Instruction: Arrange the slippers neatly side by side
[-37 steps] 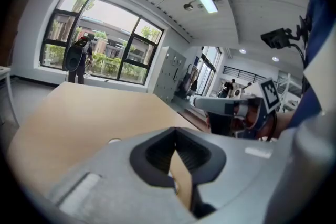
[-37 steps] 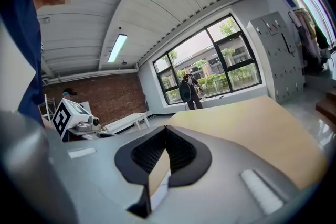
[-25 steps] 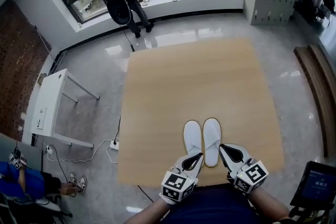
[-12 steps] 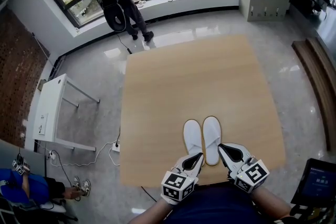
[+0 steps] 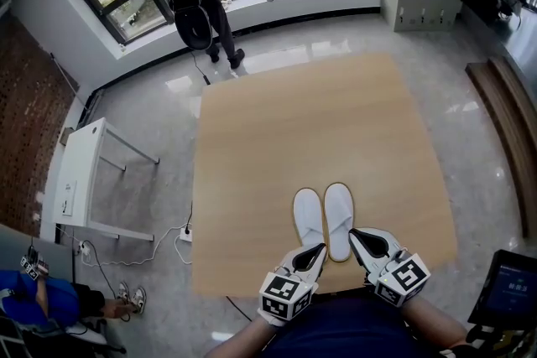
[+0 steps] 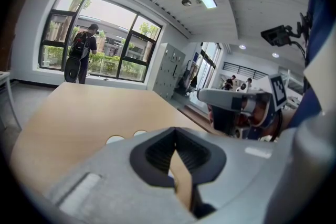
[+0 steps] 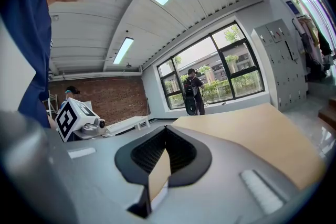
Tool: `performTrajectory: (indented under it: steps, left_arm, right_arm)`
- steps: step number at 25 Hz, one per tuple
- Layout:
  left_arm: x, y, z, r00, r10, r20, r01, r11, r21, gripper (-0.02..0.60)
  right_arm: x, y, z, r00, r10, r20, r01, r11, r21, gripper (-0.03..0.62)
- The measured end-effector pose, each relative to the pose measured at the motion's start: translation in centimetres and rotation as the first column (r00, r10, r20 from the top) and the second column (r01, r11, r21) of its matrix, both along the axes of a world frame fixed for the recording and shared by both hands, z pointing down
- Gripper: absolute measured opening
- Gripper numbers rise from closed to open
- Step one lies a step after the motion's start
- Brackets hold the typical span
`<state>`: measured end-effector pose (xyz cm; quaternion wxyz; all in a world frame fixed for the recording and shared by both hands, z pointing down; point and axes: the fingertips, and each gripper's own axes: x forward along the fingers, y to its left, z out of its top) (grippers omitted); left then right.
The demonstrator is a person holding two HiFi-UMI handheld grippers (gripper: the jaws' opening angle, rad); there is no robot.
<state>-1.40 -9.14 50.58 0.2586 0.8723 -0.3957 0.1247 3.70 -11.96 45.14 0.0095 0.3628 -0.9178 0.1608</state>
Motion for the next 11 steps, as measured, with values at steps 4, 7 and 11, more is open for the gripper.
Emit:
performTrajectory:
  steps: [4, 7, 11]
  left_arm:
    - [-0.1, 0.1, 0.0, 1.0, -0.001, 0.002, 0.001, 1.0, 0.0, 0.003]
    - [-0.4, 0.2, 0.2, 1.0, -0.005, 0.009, 0.005, 1.0, -0.005, 0.003]
    - [-0.6, 0.3, 0.2, 1.0, -0.006, 0.013, 0.007, 1.0, -0.003, 0.003]
  right_arm:
    - [-0.4, 0.5, -0.1, 1.0, -0.008, -0.007, 0.008, 0.999, -0.034, 0.009]
    - [0.0, 0.3, 0.6, 1.0, 0.012, -0.012, -0.013, 1.0, -0.026, 0.009]
    - [0.3, 0.5, 1.4, 1.0, 0.015, 0.002, -0.015, 0.999, -0.043, 0.009]
